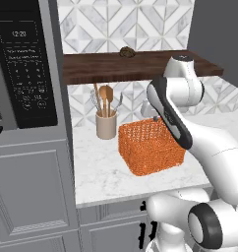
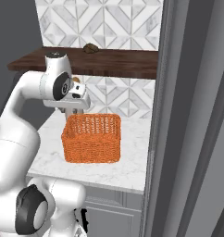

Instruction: Open the cabinet, pick up the bread from the cabinet and place it in the basket. Then move the basket to the dining counter.

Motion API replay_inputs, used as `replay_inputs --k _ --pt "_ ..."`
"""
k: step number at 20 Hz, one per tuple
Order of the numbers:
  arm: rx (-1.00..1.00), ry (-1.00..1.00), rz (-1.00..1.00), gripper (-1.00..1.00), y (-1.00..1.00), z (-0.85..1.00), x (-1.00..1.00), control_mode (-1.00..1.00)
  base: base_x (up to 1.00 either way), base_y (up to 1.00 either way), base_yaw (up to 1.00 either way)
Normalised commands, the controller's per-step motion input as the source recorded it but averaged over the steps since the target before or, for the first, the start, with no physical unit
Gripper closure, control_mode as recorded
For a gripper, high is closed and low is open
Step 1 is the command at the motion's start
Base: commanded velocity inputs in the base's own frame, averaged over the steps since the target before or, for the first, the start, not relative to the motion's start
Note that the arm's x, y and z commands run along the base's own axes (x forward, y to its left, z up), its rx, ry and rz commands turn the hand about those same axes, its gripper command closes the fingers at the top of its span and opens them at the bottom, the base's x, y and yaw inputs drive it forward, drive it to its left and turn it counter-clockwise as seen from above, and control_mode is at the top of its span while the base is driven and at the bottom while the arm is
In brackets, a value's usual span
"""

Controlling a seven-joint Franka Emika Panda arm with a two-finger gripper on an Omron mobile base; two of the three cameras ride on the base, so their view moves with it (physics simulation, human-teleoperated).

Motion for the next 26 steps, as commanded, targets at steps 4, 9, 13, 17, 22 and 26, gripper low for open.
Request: replay_inputs --k 4,9,13,17,22,26 --pt "0.02 0.00 -0.01 -1.00 -0.14 0.00 0.00 -1.00 0.00 0.00 0.00" --pt "0.05 -0.06 0.00 -1.00 -0.12 0.11 -0.01 -1.00 0.00 0.00 0.00" --pt "0.00 -0.30 0.00 -1.00 0.06 0.85 -0.14 -1.00 0.00 0.00 0.00" --pt "0.01 -0.42 0.00 -1.00 0.05 1.00 -0.21 -1.00 0.00 0.00 0.00" --pt "0.02 -0.33 0.01 -1.00 0.04 1.00 -0.01 -1.00 0.00 0.00 0.00" --pt "0.00 -0.27 0.03 -1.00 0.03 1.00 0.09 -1.00 0.00 0.00 0.00"
